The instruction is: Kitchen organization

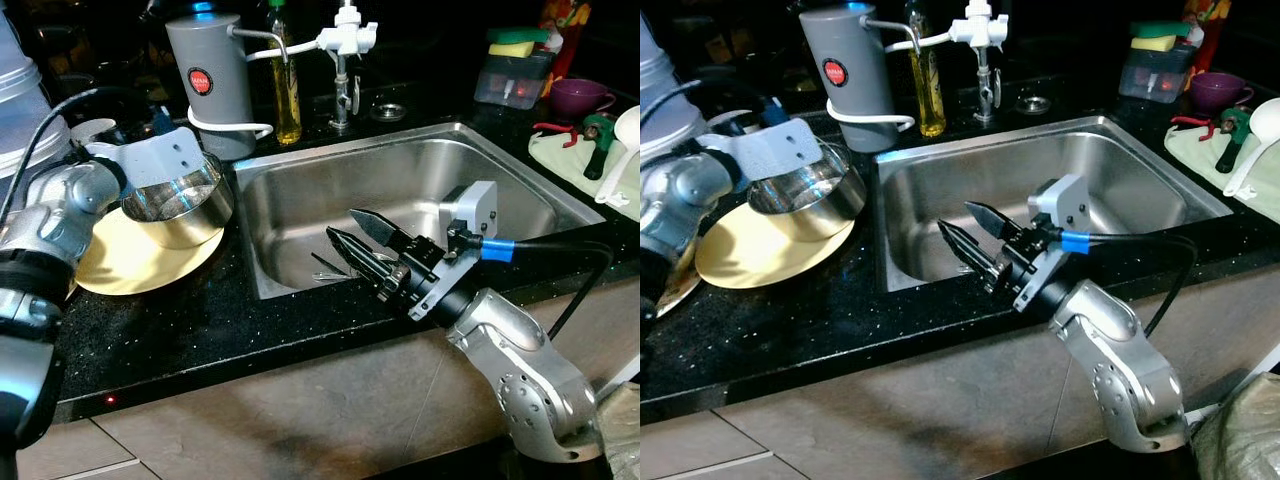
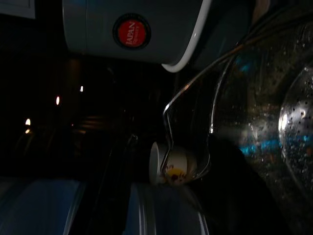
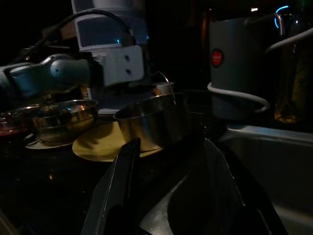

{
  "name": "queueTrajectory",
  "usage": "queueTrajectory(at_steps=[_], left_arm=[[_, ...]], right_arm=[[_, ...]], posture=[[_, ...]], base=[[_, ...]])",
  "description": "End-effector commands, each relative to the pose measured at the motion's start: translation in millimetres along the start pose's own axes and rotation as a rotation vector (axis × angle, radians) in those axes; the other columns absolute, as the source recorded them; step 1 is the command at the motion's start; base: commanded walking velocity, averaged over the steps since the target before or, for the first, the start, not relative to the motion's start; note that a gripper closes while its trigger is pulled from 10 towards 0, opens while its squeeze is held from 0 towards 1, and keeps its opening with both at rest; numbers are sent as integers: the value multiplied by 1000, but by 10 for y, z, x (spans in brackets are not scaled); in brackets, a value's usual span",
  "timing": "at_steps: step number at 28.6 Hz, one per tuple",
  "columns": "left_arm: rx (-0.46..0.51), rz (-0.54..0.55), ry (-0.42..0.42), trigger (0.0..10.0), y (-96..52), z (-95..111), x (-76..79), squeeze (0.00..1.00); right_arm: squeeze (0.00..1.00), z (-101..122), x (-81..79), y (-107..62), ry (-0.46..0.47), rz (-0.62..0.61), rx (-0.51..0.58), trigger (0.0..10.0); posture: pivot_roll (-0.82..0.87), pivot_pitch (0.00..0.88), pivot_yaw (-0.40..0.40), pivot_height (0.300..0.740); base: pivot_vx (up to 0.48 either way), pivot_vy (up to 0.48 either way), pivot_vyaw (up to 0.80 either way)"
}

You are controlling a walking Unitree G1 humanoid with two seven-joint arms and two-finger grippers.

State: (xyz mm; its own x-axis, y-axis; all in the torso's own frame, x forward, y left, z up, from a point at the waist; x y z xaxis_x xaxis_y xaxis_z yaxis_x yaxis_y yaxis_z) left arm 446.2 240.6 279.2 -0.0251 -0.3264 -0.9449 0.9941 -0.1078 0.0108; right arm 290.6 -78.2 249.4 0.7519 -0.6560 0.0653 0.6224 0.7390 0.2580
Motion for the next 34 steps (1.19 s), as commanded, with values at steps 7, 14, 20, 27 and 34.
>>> queueTrajectory(at_steps=[7, 14, 20, 27, 34], left_arm=[[16, 12, 28, 10000, 88, 106, -48, 0], [32, 27, 45, 10000, 108, 142, -90, 0], [45, 36, 47, 0, 123, 182, -121, 0], [55, 49, 48, 0, 136, 216, -166, 0], [71, 61, 49, 0, 140, 262, -216, 0]], right_arm=[[0, 62, -97, -42, 24, 40, -9, 10000], [0, 75, -121, -56, 35, 50, -18, 10000], [0, 90, -125, -58, 42, 56, -21, 10000], [0, 113, -102, -52, 44, 49, -18, 10000], [0, 110, -86, -36, 42, 42, -14, 10000]], posture=[[-169, 96, 25, 740], [-175, 112, 16, 740], [-184, 119, 13, 740], [-182, 105, 19, 740], [-175, 90, 26, 740]], base=[[0, 0, 0], [0, 0, 0], [0, 0, 0], [0, 0, 0], [0, 0, 0]])
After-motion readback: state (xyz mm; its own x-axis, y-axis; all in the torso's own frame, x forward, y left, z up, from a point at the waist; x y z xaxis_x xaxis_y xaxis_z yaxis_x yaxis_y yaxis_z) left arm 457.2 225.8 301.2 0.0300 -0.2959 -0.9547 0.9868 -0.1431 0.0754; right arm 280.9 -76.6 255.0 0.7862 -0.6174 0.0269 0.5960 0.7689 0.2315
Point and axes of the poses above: a point about 5 cm out from each wrist's last joint towards the gripper, its own y axis pointing out of the wrist towards the gripper, its own z axis along the axis of the wrist's last joint, x = y × z, the point moved 5 cm from there along y, pointing out of the wrist towards the gripper, and after that the axes turned 3 degrees about -y, right-handed, at the moved point
